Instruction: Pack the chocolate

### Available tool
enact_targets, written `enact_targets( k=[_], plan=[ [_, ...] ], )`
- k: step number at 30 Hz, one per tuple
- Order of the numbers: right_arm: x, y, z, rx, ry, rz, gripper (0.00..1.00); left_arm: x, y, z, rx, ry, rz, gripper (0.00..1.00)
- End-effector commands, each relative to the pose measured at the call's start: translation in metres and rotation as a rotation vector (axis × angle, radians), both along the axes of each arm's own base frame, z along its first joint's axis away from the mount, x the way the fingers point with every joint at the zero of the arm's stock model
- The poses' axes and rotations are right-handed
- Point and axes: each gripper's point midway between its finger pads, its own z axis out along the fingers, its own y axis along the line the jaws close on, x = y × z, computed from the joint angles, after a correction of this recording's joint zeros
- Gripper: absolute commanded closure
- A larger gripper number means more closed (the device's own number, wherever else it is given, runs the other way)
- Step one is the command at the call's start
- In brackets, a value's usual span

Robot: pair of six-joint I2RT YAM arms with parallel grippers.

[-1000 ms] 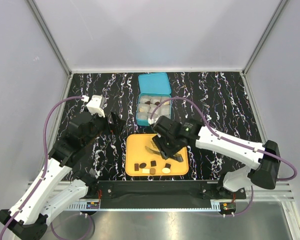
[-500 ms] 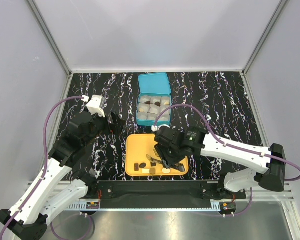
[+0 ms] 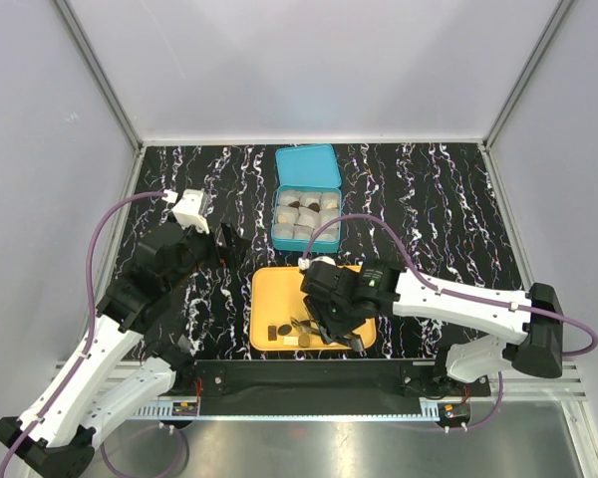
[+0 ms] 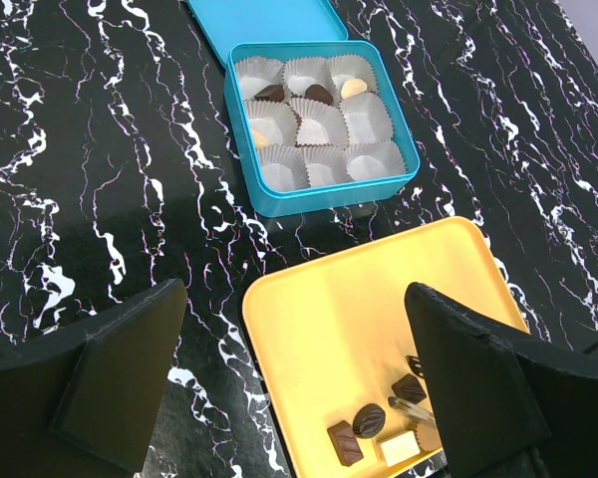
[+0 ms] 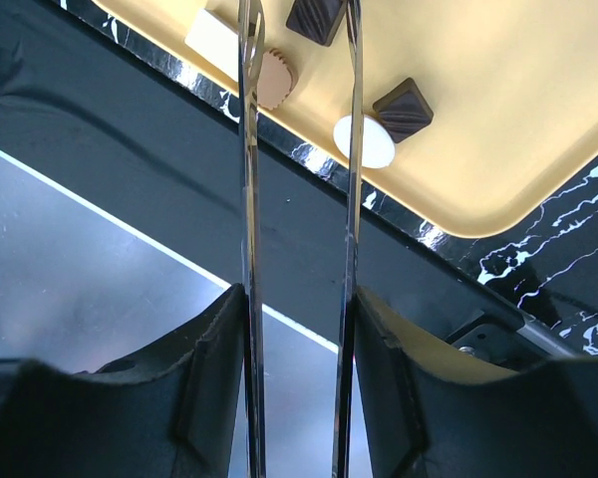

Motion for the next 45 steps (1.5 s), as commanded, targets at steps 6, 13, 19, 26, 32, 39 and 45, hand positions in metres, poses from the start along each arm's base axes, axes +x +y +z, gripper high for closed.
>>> enact_targets(
  k=[6,13,19,26,32,39,45],
  plan=[
    [-0.005,0.002,-0.005,-0.021,0.021,-0.035,0.48,0.005,0.000,0.006,-0.007,-0.034,0.007,0.01],
    [-0.007,-0.002,-0.011,-0.059,0.033,-0.039,0.50,0.005,0.000,0.006,-0.009,-0.036,0.006,0.01],
    [-0.004,-0.001,-0.006,-0.053,0.023,-0.041,0.56,0.005,-0.001,0.005,-0.008,-0.033,0.004,0.01],
    [0.007,0.004,0.012,-0.028,-0.040,-0.041,0.62,0.005,0.000,0.006,-0.008,-0.035,0.006,0.01],
    [0.023,0.009,0.029,-0.025,-0.116,-0.044,0.64,0.005,0.001,0.006,-0.006,-0.040,0.008,0.01],
    [0.053,0.011,0.048,-0.021,-0.197,-0.066,0.66,0.005,0.001,0.007,-0.005,-0.040,0.011,0.01],
    [0.114,-0.004,0.068,0.009,-0.269,-0.135,0.66,0.005,0.002,0.007,-0.004,-0.041,0.013,0.01]
  ],
)
